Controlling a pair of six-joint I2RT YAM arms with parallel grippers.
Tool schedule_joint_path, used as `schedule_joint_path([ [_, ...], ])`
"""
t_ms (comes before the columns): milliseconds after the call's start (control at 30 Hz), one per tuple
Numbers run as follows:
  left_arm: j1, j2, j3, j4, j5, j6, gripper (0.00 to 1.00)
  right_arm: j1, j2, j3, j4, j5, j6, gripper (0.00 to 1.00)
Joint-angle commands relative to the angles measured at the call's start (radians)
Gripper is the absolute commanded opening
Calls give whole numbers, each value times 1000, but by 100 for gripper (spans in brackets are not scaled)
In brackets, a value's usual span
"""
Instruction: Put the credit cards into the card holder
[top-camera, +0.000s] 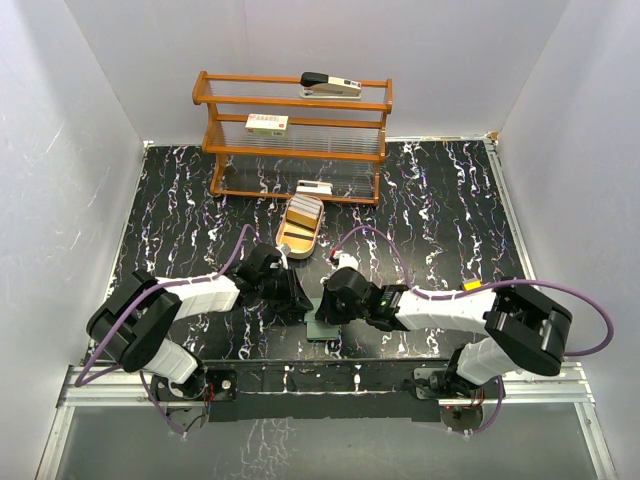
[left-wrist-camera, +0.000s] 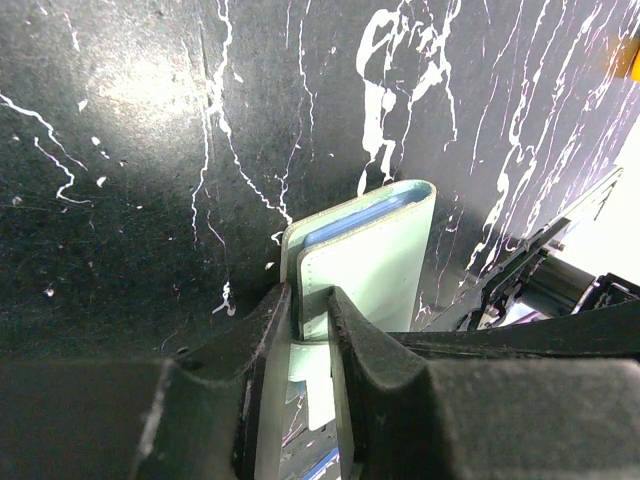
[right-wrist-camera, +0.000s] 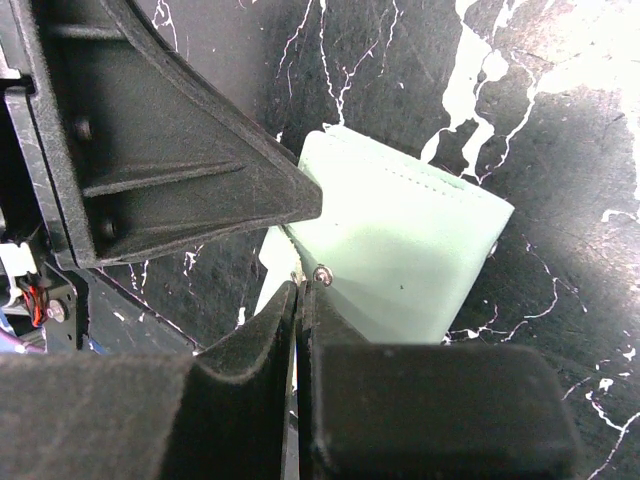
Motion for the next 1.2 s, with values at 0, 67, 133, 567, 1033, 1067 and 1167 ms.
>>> schedule_joint_path([
  [0,-1,26,5,-58,-36,29,18,5,-43,38,11,43,-14,0],
  [67,-1,27,6,-59,-36,31,19,3,-46,41,8,46,-14,0],
  [133,-2,29,7,-59,-35,31,18,-1,-46,41,8,44,-14,0],
  [567,-2,43,12,-62,-37,38,18,-20,-27,28,4,39,-10,0],
  [1033,-2,45,24,-78,-38,43,17,-44,-11,1,-2,-9,5,0],
  [1067,-2,44,23,-79,-38,43,17,-44,-13,-1,2,-16,10,0],
  [1167,-2,39,23,-80,-41,40,18,-44,-18,-17,20,-43,28,0],
])
